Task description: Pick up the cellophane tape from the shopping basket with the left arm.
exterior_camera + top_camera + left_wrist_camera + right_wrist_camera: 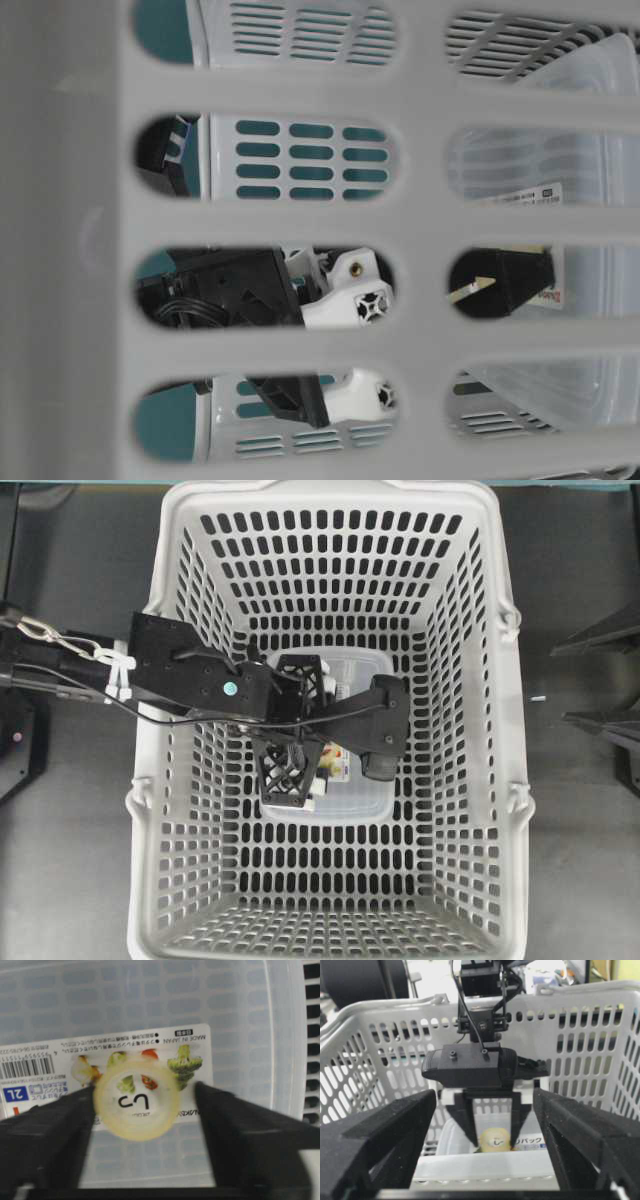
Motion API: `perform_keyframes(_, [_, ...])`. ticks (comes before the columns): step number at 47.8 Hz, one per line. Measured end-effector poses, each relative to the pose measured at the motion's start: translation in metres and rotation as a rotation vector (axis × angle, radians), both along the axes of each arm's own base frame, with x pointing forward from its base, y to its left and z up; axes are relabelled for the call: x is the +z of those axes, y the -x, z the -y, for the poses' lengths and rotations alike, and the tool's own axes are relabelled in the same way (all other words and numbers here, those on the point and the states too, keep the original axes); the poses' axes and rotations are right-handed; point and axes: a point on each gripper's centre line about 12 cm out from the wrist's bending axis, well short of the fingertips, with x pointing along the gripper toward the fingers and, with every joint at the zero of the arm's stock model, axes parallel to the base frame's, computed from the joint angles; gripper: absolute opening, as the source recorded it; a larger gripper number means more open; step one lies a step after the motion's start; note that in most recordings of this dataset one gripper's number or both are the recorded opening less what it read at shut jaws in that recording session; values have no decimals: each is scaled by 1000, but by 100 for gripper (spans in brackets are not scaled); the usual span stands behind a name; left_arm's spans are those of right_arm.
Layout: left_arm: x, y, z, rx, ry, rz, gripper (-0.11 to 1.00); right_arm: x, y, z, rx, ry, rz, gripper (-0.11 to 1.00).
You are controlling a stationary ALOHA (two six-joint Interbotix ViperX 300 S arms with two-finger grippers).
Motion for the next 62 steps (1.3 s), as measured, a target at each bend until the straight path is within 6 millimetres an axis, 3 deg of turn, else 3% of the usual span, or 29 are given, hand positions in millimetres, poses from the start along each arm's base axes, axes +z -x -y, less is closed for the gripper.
perform_keyframes(2, [1,0,0,-3,-2,3,49,0,0,0,0,-2,0,76])
perform_keyframes(9, [21,-1,2,-10,0,46,50,-3,0,0,0,-4,-6,76])
perform_keyframes(27, [144,6,19,-35,10,147,50,-3,0,0,0,-4,-5,75])
perform_keyframes(35, [187,12,21,-35,9,146,50,-3,0,0,0,-4,-6,76])
perform_keyframes(62, [192,5,22,-38,6,115,50,-2,1,0,0,-4,-3,76])
